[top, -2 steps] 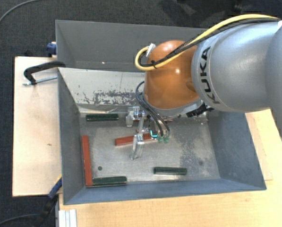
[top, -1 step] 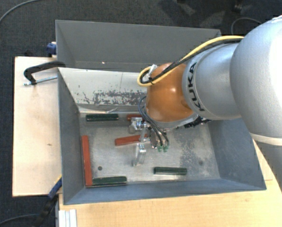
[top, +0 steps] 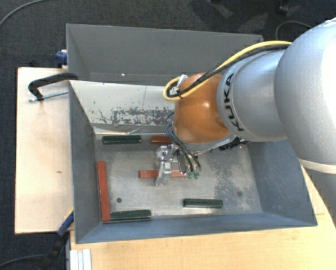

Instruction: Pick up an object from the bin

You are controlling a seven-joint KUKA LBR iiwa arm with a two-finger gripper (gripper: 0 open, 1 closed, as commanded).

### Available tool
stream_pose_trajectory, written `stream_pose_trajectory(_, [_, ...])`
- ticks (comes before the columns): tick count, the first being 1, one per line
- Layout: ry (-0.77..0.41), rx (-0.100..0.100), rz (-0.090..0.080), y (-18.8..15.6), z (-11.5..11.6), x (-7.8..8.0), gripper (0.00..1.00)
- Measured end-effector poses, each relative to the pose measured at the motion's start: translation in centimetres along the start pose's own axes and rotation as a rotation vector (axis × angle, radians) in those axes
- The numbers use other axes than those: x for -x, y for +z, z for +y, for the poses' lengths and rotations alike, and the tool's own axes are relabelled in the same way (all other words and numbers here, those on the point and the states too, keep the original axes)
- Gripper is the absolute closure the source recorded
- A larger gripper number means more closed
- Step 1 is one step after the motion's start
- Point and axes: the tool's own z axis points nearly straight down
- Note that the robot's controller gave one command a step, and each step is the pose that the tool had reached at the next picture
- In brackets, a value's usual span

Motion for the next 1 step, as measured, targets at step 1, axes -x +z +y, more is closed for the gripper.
stream_pose_trajectory(1, [0.002,0.004,-0.015,-17.78,3.96,1.95,1.00])
